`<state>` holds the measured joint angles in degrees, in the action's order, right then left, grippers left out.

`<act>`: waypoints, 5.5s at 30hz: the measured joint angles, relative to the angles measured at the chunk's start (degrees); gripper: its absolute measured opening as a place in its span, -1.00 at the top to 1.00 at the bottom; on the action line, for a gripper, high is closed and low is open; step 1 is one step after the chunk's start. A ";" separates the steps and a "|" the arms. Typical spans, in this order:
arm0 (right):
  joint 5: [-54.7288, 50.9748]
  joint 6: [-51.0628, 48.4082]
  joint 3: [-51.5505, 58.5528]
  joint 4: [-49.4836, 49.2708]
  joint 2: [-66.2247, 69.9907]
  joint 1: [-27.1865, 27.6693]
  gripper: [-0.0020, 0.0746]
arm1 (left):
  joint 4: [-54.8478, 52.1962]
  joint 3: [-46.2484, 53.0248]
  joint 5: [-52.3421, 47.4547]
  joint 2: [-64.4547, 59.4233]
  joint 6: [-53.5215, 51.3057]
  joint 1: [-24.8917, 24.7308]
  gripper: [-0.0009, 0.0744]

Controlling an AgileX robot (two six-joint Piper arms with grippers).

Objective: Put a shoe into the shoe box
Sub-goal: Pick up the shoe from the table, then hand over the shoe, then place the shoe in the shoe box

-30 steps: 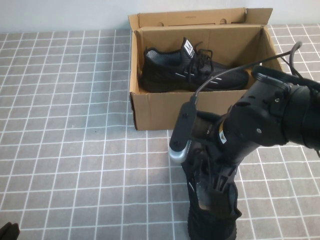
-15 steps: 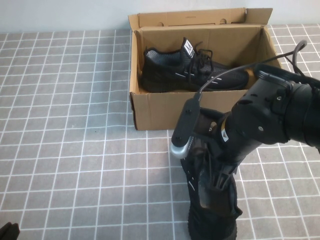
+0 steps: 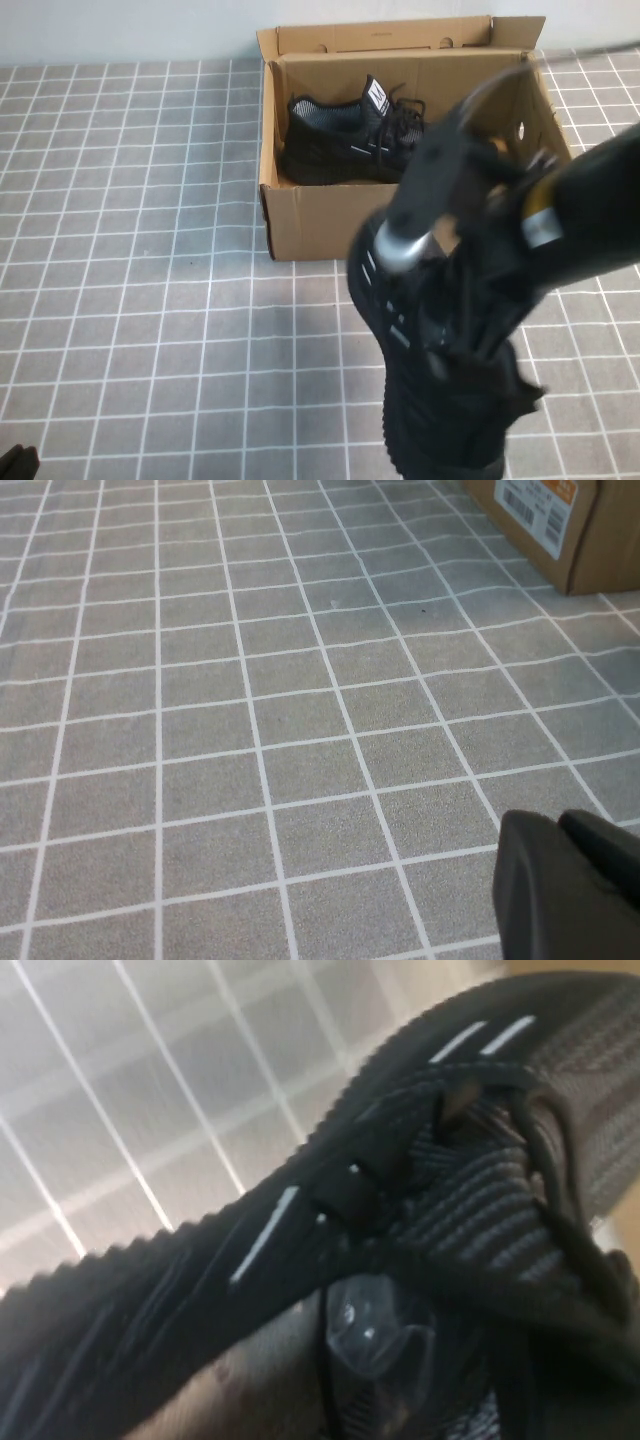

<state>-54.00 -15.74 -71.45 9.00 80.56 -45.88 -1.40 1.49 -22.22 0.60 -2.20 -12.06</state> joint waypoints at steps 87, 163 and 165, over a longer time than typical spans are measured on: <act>-1.35 -1.00 -24.88 -9.00 7.78 18.42 0.96 | 55.72 -84.40 -43.15 -87.66 -62.12 -1.44 0.98; -19.21 -67.39 -29.23 -35.93 11.30 20.97 0.96 | 53.63 -93.25 -47.24 -101.31 -89.71 -14.25 0.10; -19.25 -67.39 -29.23 -35.93 11.30 20.97 0.96 | 53.65 -93.29 -47.24 -101.31 -89.71 -14.25 0.16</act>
<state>-73.25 -83.13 -100.69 -26.94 91.86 -24.91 52.26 -91.81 -69.46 -100.71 -91.91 -26.31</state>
